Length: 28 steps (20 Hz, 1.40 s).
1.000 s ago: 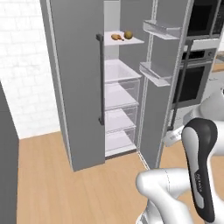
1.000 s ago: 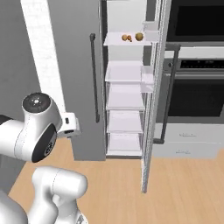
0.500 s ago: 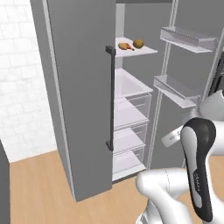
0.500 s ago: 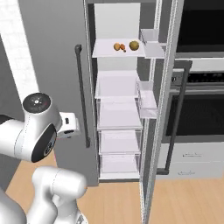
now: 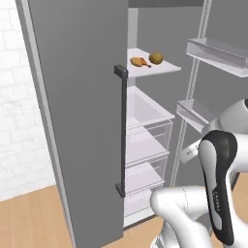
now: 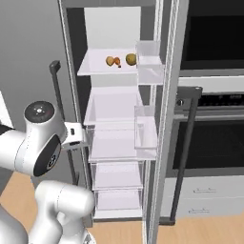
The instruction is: Place one potato and one chicken drumstick in each tupperware on the nearby counter, to pack two identical lunches.
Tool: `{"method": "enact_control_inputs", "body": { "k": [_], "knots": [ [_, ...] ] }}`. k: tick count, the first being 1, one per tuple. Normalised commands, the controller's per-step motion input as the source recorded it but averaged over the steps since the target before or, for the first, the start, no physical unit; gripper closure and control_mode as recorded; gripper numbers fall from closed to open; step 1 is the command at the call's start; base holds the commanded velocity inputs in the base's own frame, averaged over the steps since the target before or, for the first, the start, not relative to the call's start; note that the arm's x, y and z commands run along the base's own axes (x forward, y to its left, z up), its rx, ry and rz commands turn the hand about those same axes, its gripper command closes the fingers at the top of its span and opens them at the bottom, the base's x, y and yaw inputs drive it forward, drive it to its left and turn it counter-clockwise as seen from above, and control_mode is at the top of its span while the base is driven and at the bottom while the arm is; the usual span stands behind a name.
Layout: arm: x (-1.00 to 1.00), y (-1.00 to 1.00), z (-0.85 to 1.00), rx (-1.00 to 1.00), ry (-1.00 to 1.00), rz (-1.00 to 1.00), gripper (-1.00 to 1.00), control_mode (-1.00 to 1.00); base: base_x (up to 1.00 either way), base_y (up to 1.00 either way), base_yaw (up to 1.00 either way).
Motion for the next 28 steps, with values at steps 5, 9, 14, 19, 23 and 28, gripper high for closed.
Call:
{"method": "enact_control_inputs", "body": {
  "k": [5,9,14,19,23,28],
  "knots": [
    [0.00,0.00,0.00,0.00,0.00,0.00,-1.00,1.00,0.40,-0.44,0.00],
    [0.00,0.00,0.00,0.00,0.00,0.00,-1.00,1.00,0.34,0.01,0.00],
    [0.00,0.00,0.00,0.00,0.00,0.00,-1.00,1.00,0.55,0.25,0.00],
    [0.00,0.00,0.00,0.00,0.00,0.00,-1.00,1.00,0.81,0.01,0.00],
    [0.00,0.00,0.00,0.00,0.00,0.00,-1.00,1.00,0.70,0.00,0.00],
    [0.33,-0.05,-0.02,0.00,-0.03,0.00,-1.00,-1.00,0.08,0.00,0.00]
  ]
}}
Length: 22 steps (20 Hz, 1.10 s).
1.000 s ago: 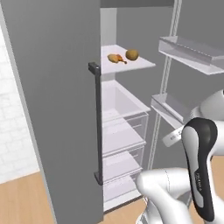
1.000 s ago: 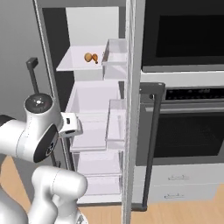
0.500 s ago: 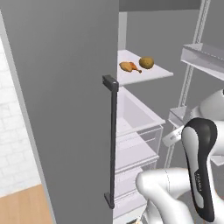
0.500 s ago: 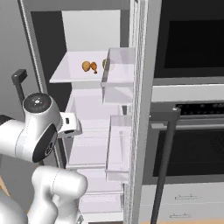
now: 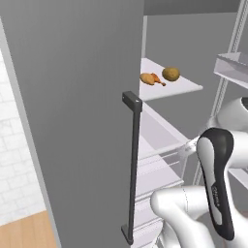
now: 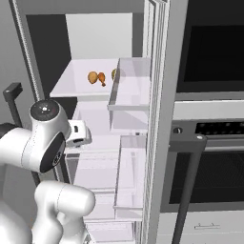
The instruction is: Place one potato and one chicken drumstick in each tupperware on the nearby counter, to pack two identical lunches.
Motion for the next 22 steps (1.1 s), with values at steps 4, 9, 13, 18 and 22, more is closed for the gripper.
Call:
{"method": "enact_control_inputs", "body": {
  "k": [4,9,13,18,22],
  "knots": [
    [0.58,-0.09,0.27,0.05,-0.22,0.00,-1.00,-1.00,0.00,0.00,0.00],
    [0.61,-0.04,0.99,0.04,-0.28,0.00,-1.00,-1.00,0.00,0.00,0.00],
    [0.62,0.00,0.99,-0.04,-0.12,-0.11,-1.00,-1.00,0.00,0.00,0.00],
    [0.49,0.00,0.23,-0.05,-0.01,-0.22,-1.00,-1.00,0.00,0.00,0.00],
    [0.55,-0.03,0.00,-0.01,0.00,-0.19,-1.00,-1.00,0.00,0.00,0.00]
  ]
}}
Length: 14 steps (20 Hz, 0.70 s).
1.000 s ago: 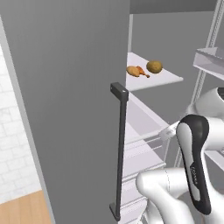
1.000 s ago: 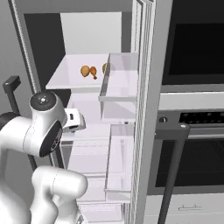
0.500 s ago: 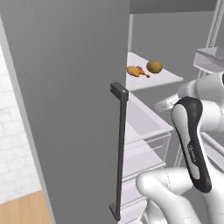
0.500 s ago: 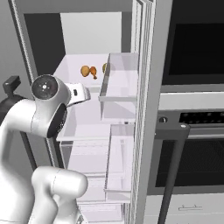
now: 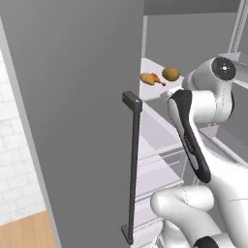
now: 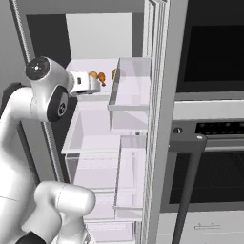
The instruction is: Place one potato and one chicken drumstick in each tupperware on the nearby counter, to pack two identical lunches.
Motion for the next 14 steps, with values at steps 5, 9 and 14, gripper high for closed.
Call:
{"method": "enact_control_inputs", "body": {
  "k": [5,9,14],
  "knots": [
    [0.47,-0.32,-0.01,0.14,0.00,-0.11,-1.00,-1.00,0.00,0.00,0.00],
    [0.19,-0.16,-0.10,0.18,0.00,-0.08,-1.00,-1.00,0.00,0.00,0.00],
    [0.25,0.01,-0.10,0.05,0.00,-0.07,-1.00,-1.00,0.00,0.00,0.00]
  ]
}}
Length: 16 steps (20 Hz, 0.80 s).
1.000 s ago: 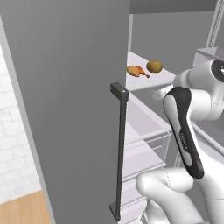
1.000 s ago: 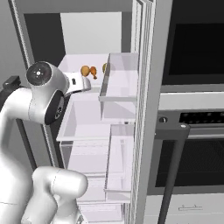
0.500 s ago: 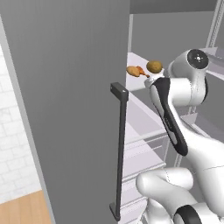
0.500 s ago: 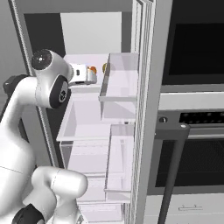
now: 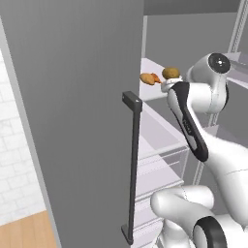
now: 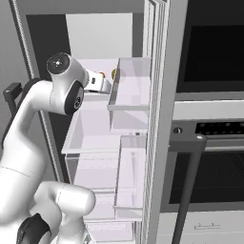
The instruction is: Place one potato and one chicken drumstick in each tupperware on the nearby counter, to pack two identical lunches.
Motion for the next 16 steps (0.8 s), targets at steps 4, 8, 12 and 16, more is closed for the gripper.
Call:
{"method": "enact_control_inputs", "body": {
  "k": [4,8,12,16],
  "knots": [
    [0.56,0.00,0.00,0.00,0.03,0.00,-1.00,-1.00,0.00,0.00,0.00],
    [0.64,0.00,-0.05,0.00,0.02,0.00,-1.00,-1.00,0.00,0.00,0.00],
    [0.76,0.00,-0.13,0.00,0.08,0.01,-1.00,-1.00,0.00,0.00,0.00],
    [0.78,0.00,-0.17,0.00,0.12,0.02,-1.00,-1.00,0.00,0.00,0.00]
  ]
}}
